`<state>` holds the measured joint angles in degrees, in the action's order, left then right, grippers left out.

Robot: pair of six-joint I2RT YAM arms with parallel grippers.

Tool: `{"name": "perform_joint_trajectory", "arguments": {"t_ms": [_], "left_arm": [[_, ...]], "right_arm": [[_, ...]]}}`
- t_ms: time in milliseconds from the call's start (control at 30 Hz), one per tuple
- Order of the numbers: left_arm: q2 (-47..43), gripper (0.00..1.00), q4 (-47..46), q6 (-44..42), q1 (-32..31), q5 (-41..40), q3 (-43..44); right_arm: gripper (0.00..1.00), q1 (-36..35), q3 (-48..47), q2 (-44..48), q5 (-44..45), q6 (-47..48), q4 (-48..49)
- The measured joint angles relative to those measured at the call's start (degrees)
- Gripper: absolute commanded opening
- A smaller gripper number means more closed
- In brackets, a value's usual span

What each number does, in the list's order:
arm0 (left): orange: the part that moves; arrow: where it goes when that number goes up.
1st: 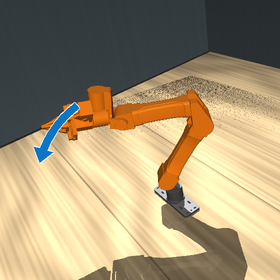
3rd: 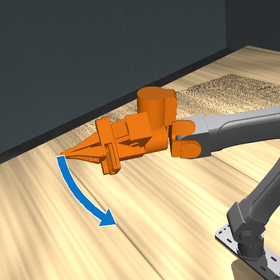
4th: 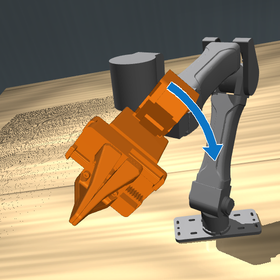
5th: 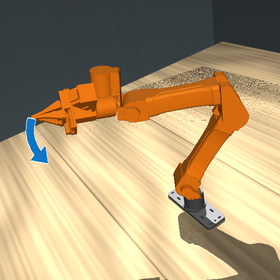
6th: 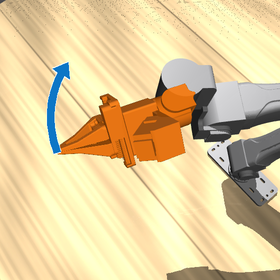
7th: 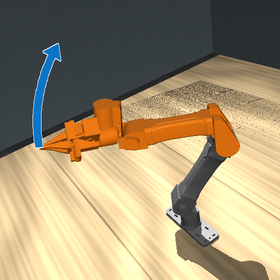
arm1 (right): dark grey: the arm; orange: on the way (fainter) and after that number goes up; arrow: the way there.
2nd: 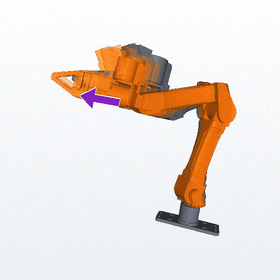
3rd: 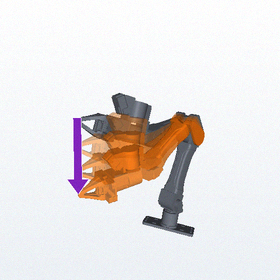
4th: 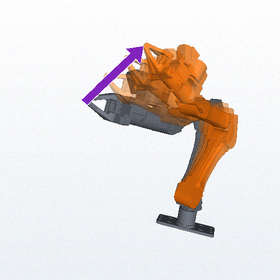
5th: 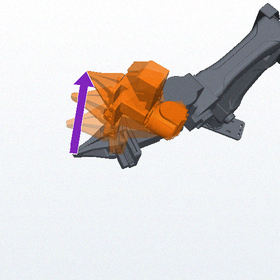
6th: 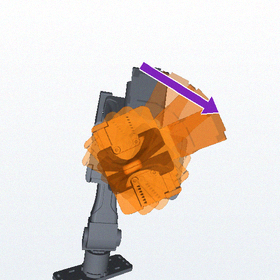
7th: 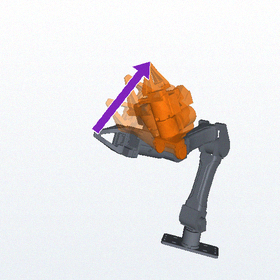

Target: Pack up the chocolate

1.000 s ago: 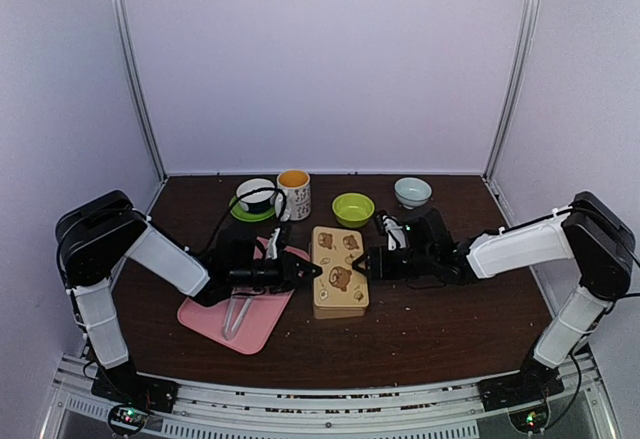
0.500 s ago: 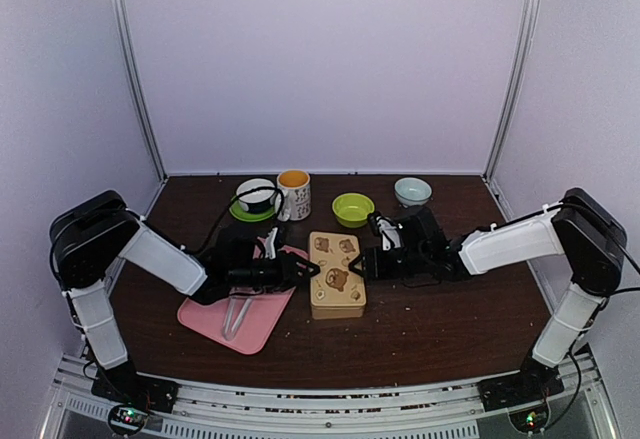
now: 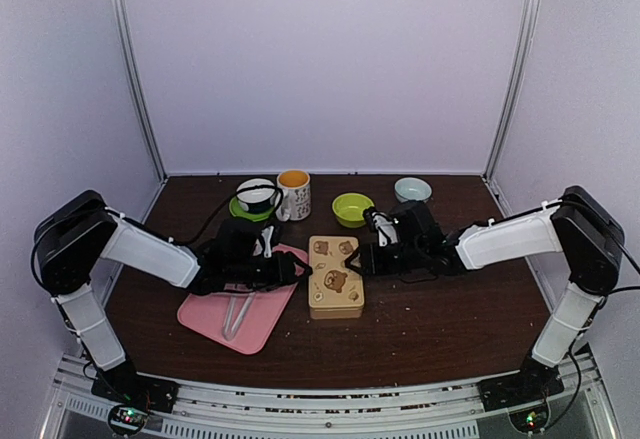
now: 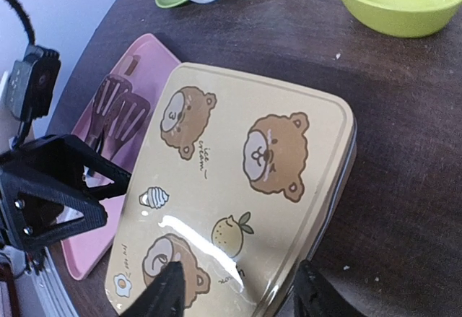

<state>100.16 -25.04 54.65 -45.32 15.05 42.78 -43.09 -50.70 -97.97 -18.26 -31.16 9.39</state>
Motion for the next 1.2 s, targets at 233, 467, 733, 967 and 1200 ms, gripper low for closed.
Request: {"name": "perform_joint_trajectory", "arguments": {"t_ms": [233,467,733,967,1200], "left_arm": [[-0.7,0.59,4.8,-3.0,0.2,-0.9,2.0],[-0.5,0.58,6.1,-4.5,2.0,0.9,4.4],[1.8,0.53,7.3,-6.0,3.0,3.3,9.6],[4.9,0.44,9.8,-6.8,3.8,5.0,11.5],[7.6,0.33,10.3,-7.5,4.3,6.5,12.9]], "right_arm": [[0.77,1.0,-1.6,0.0,1.9,2.1,-1.1],[0.86,4.8,-5.8,-2.7,0.5,4.3,0.2],[0.87,7.5,-12.5,-11.8,-6.0,5.1,2.9],[0.83,7.9,-18.1,-18.2,-13.2,5.3,4.8],[0.66,9.4,-19.0,-19.9,-20.7,5.5,5.9]]}}
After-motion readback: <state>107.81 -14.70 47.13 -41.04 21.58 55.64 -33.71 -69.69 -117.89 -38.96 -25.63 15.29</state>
